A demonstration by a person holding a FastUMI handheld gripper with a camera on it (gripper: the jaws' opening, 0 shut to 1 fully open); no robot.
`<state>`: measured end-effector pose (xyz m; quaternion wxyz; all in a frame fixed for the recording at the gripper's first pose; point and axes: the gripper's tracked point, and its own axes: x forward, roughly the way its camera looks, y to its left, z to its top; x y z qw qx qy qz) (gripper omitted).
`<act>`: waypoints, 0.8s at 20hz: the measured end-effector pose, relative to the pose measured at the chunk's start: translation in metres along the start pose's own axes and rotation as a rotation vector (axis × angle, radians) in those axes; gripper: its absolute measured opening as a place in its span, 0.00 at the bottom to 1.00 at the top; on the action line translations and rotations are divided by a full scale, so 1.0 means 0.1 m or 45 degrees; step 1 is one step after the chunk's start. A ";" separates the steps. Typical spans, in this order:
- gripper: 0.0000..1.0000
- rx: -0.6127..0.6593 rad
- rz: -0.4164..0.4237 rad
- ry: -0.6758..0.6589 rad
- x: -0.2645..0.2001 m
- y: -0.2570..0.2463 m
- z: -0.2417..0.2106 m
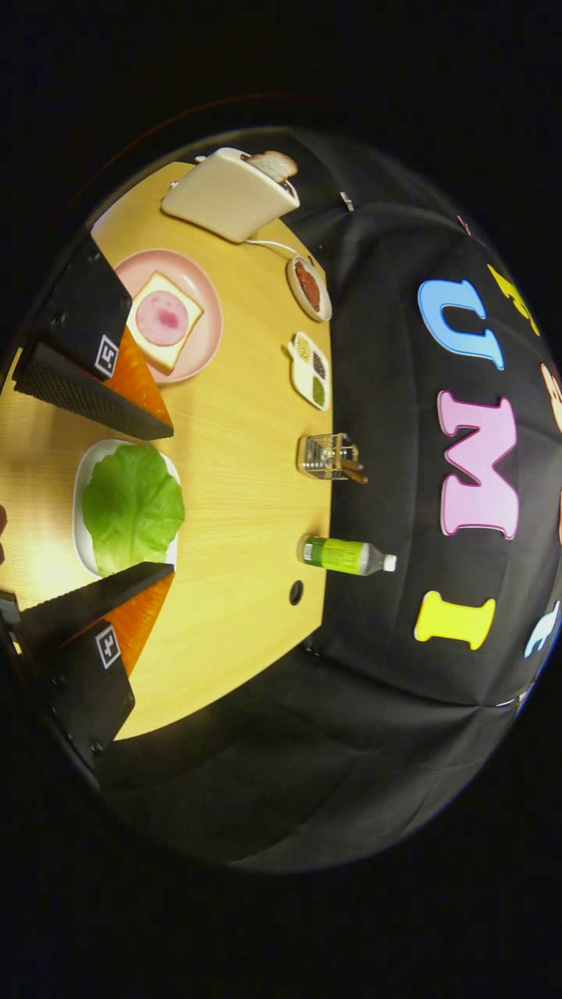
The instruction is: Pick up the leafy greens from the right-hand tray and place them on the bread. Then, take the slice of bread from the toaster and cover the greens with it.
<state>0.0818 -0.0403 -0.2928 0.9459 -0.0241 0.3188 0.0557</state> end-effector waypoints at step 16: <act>0.97 -0.021 0.111 0.253 0.69 -0.13 -0.65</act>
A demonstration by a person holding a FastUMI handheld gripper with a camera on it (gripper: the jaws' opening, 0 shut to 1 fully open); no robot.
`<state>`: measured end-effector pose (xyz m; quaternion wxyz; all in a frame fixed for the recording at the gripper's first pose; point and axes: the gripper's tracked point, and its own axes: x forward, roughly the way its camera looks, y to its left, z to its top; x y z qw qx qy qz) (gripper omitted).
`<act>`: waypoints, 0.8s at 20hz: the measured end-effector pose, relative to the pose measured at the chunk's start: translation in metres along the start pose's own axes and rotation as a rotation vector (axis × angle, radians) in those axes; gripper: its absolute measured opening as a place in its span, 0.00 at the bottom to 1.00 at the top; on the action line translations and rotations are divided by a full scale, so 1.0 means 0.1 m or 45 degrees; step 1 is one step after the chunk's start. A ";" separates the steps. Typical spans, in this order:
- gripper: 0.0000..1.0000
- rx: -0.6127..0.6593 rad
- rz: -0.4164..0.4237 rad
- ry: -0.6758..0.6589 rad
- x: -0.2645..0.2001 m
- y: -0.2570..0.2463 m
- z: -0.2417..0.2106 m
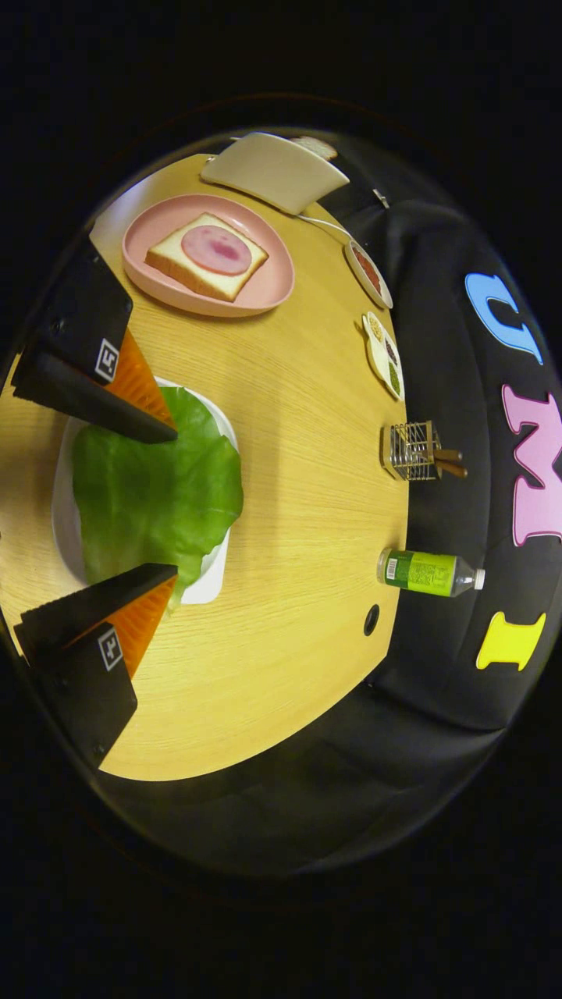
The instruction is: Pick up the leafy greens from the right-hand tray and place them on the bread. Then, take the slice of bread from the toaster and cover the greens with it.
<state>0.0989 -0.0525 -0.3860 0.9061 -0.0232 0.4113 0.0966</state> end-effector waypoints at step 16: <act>0.21 -0.056 0.006 0.038 -0.02 0.00 0.01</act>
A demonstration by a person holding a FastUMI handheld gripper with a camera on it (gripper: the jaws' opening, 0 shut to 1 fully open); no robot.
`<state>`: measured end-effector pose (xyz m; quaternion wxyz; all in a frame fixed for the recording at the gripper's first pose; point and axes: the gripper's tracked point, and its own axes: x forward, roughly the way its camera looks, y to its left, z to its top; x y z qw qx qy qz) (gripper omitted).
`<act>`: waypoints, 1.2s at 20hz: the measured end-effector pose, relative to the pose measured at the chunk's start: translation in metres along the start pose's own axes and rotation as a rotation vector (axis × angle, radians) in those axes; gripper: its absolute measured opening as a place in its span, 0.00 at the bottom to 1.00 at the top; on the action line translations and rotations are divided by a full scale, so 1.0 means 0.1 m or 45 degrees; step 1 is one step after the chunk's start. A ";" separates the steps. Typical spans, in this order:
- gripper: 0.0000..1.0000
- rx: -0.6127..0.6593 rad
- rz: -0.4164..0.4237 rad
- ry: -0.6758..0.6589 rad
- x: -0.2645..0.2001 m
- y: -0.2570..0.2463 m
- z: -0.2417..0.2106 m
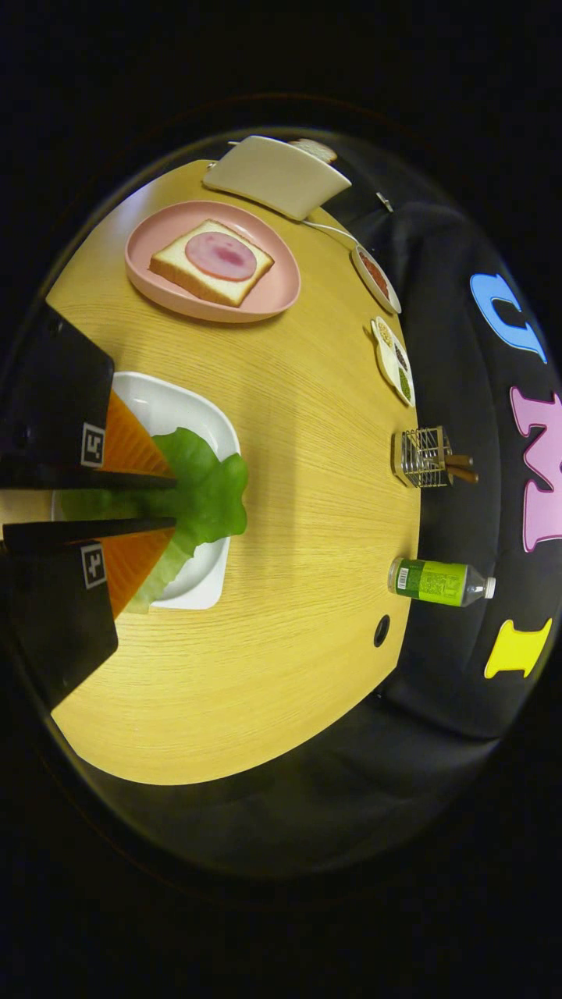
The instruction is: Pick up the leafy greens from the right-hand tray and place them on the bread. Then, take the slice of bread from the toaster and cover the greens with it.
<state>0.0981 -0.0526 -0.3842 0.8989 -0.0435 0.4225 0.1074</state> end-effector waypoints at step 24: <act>0.06 -0.069 0.008 -0.173 -1.04 1.07 0.80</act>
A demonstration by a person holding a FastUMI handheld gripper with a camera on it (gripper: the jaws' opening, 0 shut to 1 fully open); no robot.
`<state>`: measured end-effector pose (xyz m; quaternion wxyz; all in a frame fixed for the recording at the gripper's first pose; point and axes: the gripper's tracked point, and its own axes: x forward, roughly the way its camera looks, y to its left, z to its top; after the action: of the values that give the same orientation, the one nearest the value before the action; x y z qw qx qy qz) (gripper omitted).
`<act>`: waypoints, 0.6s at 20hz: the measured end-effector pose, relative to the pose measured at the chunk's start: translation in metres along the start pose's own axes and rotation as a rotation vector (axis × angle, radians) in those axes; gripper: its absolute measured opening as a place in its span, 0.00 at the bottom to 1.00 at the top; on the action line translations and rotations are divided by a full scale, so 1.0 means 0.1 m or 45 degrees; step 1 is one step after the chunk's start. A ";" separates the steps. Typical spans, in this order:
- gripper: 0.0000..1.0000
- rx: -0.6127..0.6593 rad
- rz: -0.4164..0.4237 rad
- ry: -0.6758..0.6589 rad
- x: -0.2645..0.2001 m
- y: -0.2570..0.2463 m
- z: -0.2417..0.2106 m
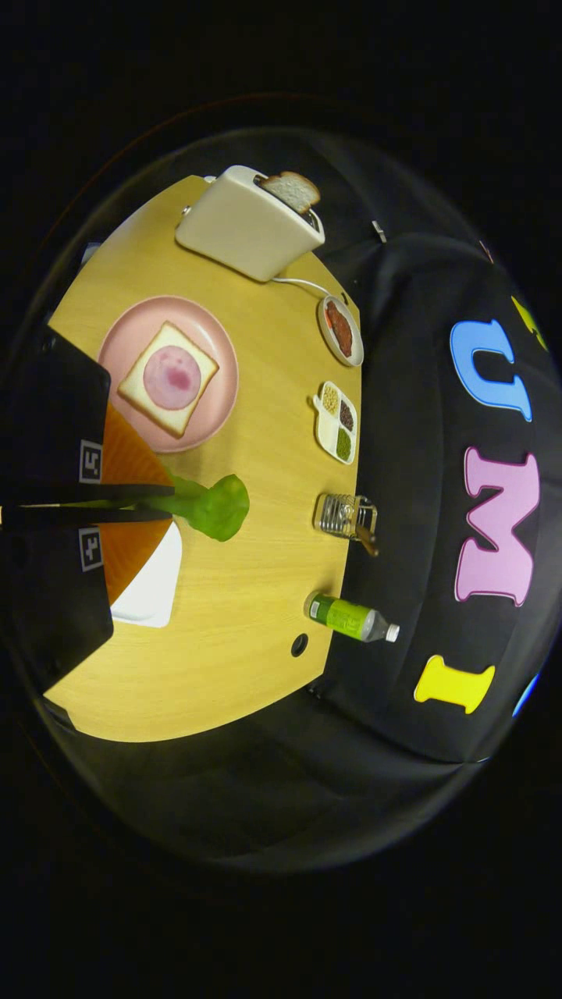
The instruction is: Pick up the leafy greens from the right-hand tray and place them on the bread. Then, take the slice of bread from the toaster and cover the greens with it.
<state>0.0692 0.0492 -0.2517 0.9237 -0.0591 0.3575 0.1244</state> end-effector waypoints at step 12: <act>0.06 -0.074 0.151 0.005 0.23 1.06 0.06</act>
<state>0.0611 0.1564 -0.2648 0.9118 -0.0650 0.3585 0.1892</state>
